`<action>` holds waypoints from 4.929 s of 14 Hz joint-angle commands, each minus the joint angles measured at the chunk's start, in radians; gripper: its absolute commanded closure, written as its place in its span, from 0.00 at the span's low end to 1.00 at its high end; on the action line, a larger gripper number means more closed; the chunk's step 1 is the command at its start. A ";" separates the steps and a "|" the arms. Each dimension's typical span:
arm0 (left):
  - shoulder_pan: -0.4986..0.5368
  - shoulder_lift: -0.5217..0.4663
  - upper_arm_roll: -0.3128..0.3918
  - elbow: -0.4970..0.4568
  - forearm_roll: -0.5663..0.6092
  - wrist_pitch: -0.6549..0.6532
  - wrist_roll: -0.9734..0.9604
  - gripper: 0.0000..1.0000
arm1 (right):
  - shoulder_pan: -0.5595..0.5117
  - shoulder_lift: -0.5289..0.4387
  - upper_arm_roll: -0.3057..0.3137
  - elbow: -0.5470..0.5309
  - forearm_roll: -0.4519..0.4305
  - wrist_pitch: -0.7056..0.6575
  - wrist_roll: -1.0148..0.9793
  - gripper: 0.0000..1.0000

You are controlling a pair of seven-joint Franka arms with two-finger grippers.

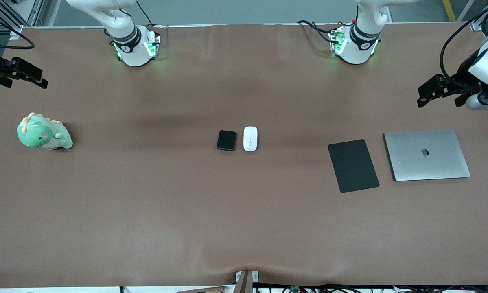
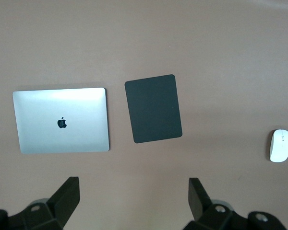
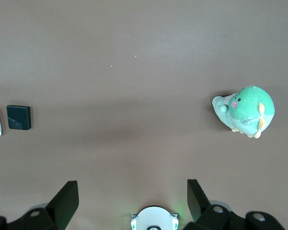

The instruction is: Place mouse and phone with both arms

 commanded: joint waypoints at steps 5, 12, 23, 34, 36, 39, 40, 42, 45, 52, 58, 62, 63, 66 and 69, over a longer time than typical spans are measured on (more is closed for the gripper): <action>0.006 0.002 0.001 0.020 0.006 -0.024 0.011 0.00 | -0.009 -0.002 0.002 -0.002 -0.008 -0.010 -0.013 0.00; 0.005 0.004 -0.001 0.018 0.008 -0.024 0.011 0.00 | -0.011 0.003 0.000 -0.002 -0.007 -0.010 -0.013 0.00; -0.003 0.039 -0.008 0.008 0.008 -0.028 0.008 0.00 | -0.011 0.004 0.000 0.004 -0.008 -0.008 -0.012 0.00; -0.052 0.079 -0.076 0.018 0.010 0.009 -0.009 0.00 | -0.014 0.006 0.000 0.004 -0.008 -0.008 -0.012 0.00; -0.073 0.126 -0.100 0.020 0.007 0.028 -0.009 0.00 | -0.012 0.007 0.000 0.004 -0.008 -0.007 -0.010 0.00; -0.173 0.223 -0.117 0.023 0.011 0.122 -0.009 0.00 | -0.014 0.018 0.000 0.006 -0.008 -0.007 -0.012 0.00; -0.193 0.251 -0.119 0.029 0.008 0.141 -0.009 0.00 | -0.014 0.022 0.000 0.007 -0.010 -0.004 -0.012 0.00; -0.237 0.301 -0.117 0.060 0.011 0.143 -0.009 0.00 | -0.014 0.052 0.000 0.035 -0.008 -0.007 -0.012 0.00; -0.289 0.361 -0.117 0.089 0.010 0.146 -0.070 0.00 | -0.011 0.062 0.000 0.043 -0.007 -0.007 -0.012 0.00; -0.457 0.504 -0.117 0.086 0.013 0.349 -0.395 0.00 | -0.004 0.088 0.002 0.043 -0.004 -0.008 -0.012 0.00; -0.563 0.663 -0.116 0.081 0.013 0.596 -0.550 0.00 | 0.003 0.144 0.003 0.041 -0.002 -0.008 -0.013 0.00; -0.613 0.739 -0.110 0.080 0.063 0.646 -0.605 0.00 | 0.023 0.181 0.008 0.040 -0.002 -0.008 -0.013 0.00; -0.613 0.739 -0.111 0.074 0.072 0.646 -0.621 0.00 | 0.023 0.184 0.008 0.040 -0.002 -0.008 -0.015 0.00; -0.628 0.763 -0.110 0.051 0.074 0.644 -0.661 0.00 | 0.025 0.205 0.006 0.038 0.001 -0.008 -0.012 0.00; -0.633 0.786 -0.108 0.052 0.076 0.644 -0.691 0.00 | 0.057 0.217 0.008 0.032 0.007 -0.010 -0.001 0.00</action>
